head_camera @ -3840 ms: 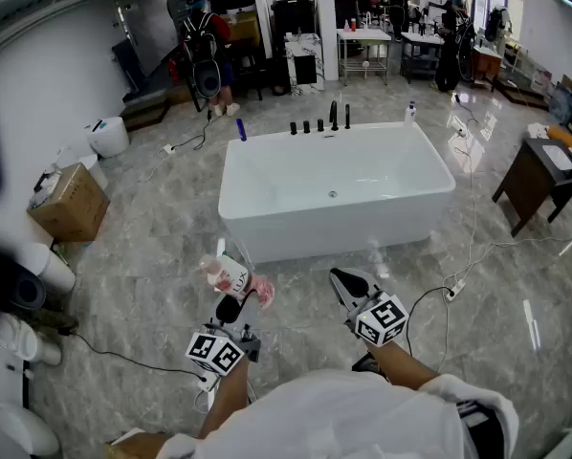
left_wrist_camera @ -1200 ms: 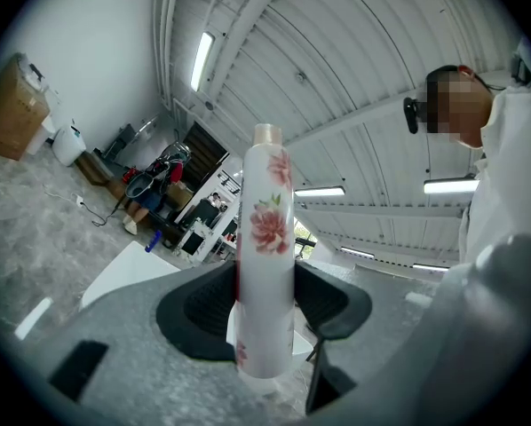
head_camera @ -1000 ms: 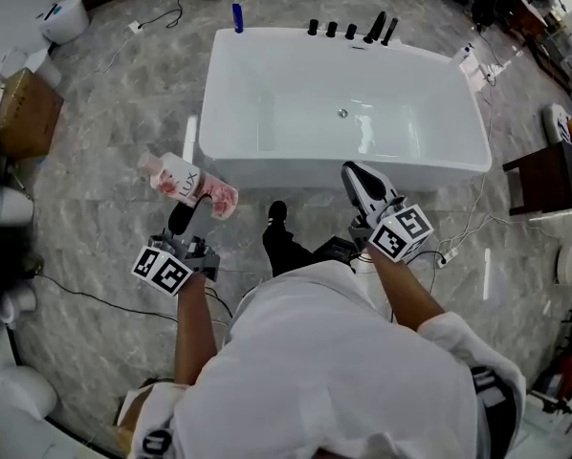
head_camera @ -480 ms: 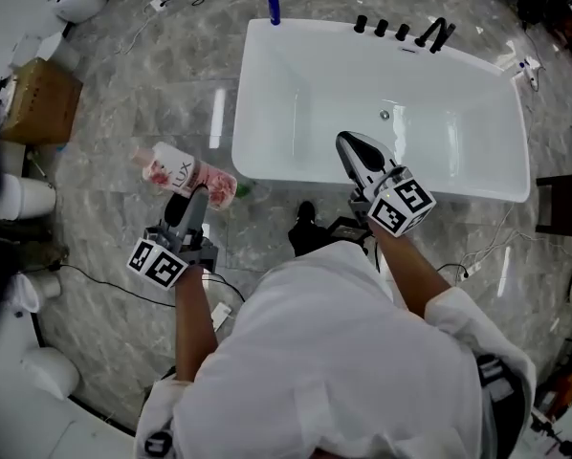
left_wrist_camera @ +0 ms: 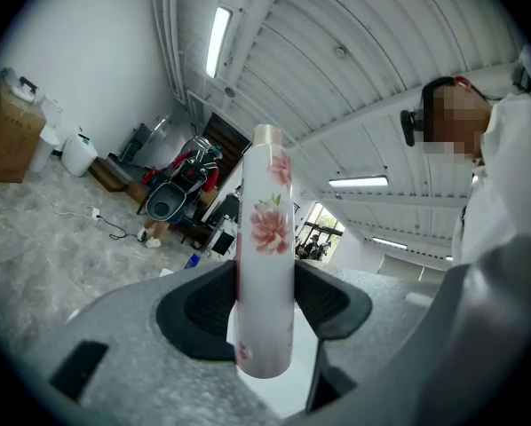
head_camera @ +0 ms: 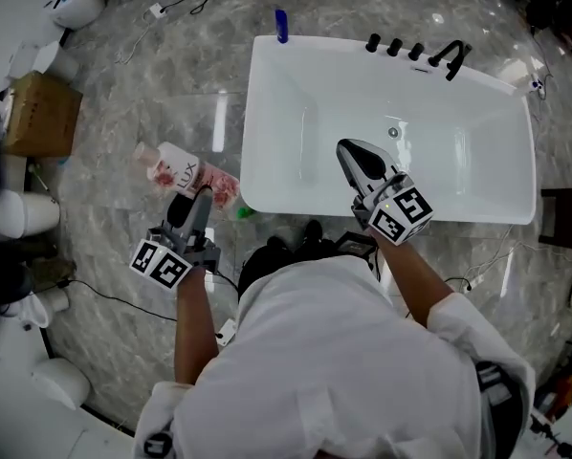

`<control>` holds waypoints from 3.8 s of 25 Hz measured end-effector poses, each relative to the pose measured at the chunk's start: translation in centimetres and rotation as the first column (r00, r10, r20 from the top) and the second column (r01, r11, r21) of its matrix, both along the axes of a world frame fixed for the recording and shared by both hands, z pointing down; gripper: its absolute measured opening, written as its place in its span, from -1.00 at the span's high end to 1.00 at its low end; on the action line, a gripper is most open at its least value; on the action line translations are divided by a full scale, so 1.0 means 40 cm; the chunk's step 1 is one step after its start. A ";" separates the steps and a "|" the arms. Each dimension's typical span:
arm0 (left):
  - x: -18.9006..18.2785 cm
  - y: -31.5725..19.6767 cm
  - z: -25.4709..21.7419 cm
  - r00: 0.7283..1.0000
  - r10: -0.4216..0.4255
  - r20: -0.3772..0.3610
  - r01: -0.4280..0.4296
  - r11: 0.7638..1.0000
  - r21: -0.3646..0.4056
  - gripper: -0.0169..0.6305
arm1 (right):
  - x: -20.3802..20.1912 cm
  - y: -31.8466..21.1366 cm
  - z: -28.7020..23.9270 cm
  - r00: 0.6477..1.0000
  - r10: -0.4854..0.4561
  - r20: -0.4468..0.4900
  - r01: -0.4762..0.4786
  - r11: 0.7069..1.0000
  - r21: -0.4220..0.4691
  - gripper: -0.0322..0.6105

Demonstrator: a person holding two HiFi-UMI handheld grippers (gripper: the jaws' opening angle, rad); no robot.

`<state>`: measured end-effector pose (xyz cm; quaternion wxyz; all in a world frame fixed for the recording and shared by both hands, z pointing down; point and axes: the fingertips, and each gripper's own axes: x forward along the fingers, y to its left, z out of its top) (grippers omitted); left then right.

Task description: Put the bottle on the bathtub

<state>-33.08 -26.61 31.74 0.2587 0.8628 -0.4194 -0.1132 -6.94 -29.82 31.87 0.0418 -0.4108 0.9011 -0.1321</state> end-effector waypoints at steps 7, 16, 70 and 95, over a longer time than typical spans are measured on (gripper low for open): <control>0.097 -0.241 0.096 0.985 0.165 0.045 -0.165 0.986 -0.008 0.31 | 0.064 -0.132 0.038 0.983 0.180 -0.043 -0.181 0.984 0.002 0.85; 0.246 -0.504 0.210 0.917 0.353 0.185 -0.371 0.926 0.072 0.31 | 0.085 -0.240 0.107 0.920 0.362 -0.148 -0.361 0.932 0.038 0.85; 0.901 -1.425 0.945 0.913 -0.007 0.408 -0.104 0.963 0.249 0.31 | 0.524 -0.996 0.966 0.847 0.346 -0.403 -0.358 0.932 0.047 0.85; 0.919 -1.505 1.011 0.919 -0.039 0.392 -0.094 0.945 0.314 0.31 | 0.537 -1.020 0.996 0.837 0.406 -0.366 -0.404 0.911 0.085 0.85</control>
